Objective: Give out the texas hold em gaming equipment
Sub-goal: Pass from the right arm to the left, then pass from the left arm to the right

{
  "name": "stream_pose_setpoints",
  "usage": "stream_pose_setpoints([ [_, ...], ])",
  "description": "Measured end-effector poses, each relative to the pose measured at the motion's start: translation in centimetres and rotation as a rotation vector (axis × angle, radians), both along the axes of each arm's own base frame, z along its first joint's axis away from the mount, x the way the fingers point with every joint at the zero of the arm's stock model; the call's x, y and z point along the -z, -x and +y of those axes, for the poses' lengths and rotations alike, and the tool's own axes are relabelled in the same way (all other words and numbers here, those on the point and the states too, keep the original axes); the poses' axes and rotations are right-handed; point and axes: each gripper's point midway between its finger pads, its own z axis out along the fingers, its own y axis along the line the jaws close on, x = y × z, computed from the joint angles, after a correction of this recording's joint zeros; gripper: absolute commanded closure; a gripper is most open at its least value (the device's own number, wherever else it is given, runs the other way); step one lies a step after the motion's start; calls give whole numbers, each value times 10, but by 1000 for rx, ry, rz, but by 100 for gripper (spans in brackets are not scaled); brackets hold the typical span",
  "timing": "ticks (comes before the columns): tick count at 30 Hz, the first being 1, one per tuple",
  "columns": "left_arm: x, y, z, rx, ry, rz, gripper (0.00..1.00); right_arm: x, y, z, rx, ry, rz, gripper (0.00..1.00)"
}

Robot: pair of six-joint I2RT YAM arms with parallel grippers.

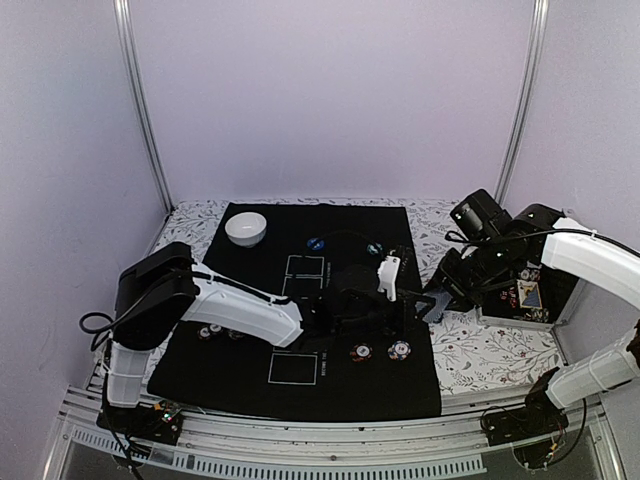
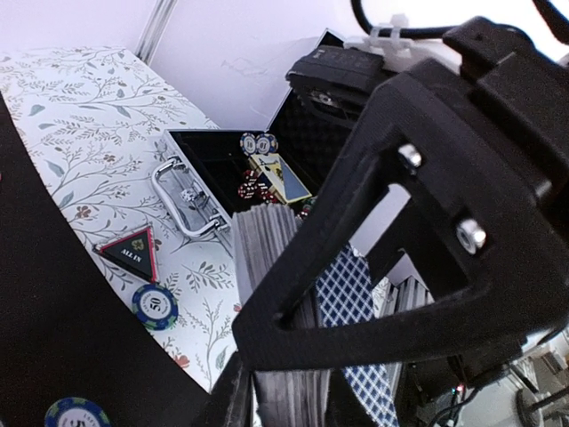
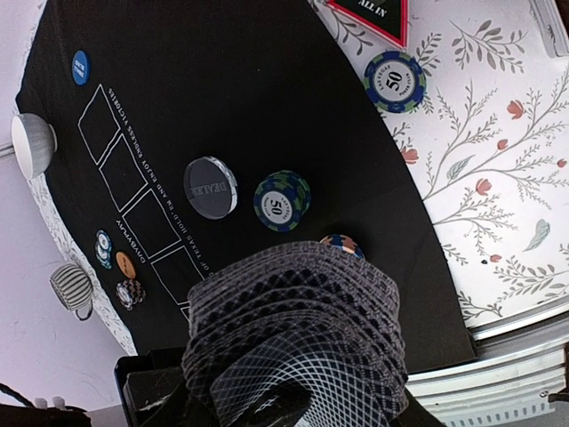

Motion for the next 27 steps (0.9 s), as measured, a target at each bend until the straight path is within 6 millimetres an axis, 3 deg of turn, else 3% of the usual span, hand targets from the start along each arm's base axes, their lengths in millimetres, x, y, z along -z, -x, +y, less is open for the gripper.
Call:
stream_pose_setpoints([
  [2,1,-1,0,-7,-1,5,100,0,-1,-1,12,3,1,55],
  [7,1,-2,0,-7,-11,-12,100,1,-1,-1,40,-4,13,51],
  [10,2,-2,1,-7,-8,-10,100,1,0,-1,37,-3,13,27],
  [12,-1,-3,6,-7,5,-11,100,2,0,-1,23,4,5,3],
  [16,-5,-1,24,-2,-57,-47,100,-12,-10,-2,-74,50,-98,1],
  [19,-25,3,44,10,-86,-96,100,-46,-27,7,-195,53,-262,1],
  [22,-68,12,73,46,-65,-174,100,-93,-33,17,-347,7,-500,1],
  [24,-100,22,94,84,-34,-244,100,-132,-22,26,-488,-62,-689,1],
  [27,-147,43,124,147,19,-356,100,-185,9,38,-700,-189,-964,1],
])
